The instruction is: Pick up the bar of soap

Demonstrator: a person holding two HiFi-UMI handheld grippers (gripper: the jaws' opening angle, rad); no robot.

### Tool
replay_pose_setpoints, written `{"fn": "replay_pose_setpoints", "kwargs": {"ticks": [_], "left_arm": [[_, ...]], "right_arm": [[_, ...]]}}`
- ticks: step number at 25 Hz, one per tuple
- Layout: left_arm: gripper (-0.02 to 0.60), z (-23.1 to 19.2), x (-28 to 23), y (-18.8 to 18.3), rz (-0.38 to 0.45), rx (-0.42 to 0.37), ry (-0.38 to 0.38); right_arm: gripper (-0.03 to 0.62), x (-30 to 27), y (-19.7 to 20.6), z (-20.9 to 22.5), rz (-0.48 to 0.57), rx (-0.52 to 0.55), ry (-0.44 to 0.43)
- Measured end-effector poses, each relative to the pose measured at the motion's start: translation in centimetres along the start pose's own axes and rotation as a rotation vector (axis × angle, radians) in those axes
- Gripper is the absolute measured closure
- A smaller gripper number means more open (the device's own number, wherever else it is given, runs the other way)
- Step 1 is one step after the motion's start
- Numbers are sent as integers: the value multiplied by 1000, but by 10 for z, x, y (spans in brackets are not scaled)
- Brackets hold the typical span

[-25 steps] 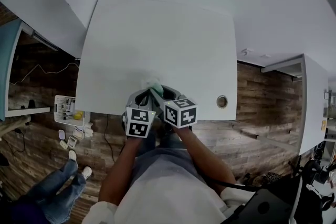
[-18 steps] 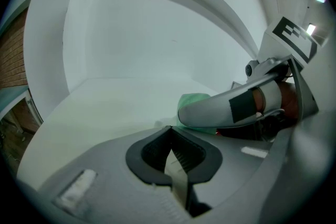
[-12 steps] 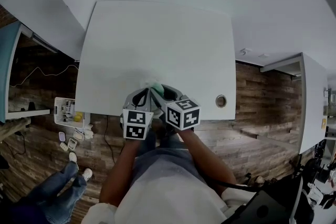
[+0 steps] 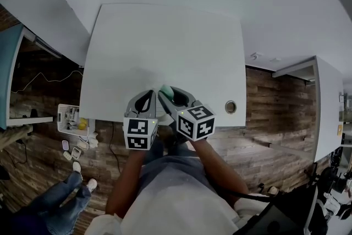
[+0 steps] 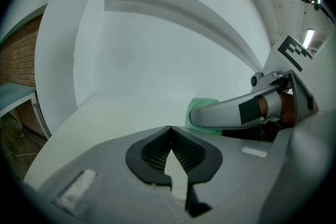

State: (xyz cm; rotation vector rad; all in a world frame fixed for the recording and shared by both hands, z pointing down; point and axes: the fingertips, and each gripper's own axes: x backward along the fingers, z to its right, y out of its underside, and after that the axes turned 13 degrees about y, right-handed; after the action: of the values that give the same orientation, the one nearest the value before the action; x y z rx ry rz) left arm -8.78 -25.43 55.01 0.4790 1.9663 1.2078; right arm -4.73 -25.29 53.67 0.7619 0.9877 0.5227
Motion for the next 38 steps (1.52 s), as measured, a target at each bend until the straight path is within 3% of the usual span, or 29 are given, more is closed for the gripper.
{"fn": "replay_pose_setpoints", "kwargs": {"ticks": [18,38], "left_arm": [[580,23,35,-67,165,-44,16],[580,38,56,-120,244,-92,56]], "right_arm": [[459,42,-44,-19,105,84,-5],[459,82,-94,-35,215,145,12]]}}
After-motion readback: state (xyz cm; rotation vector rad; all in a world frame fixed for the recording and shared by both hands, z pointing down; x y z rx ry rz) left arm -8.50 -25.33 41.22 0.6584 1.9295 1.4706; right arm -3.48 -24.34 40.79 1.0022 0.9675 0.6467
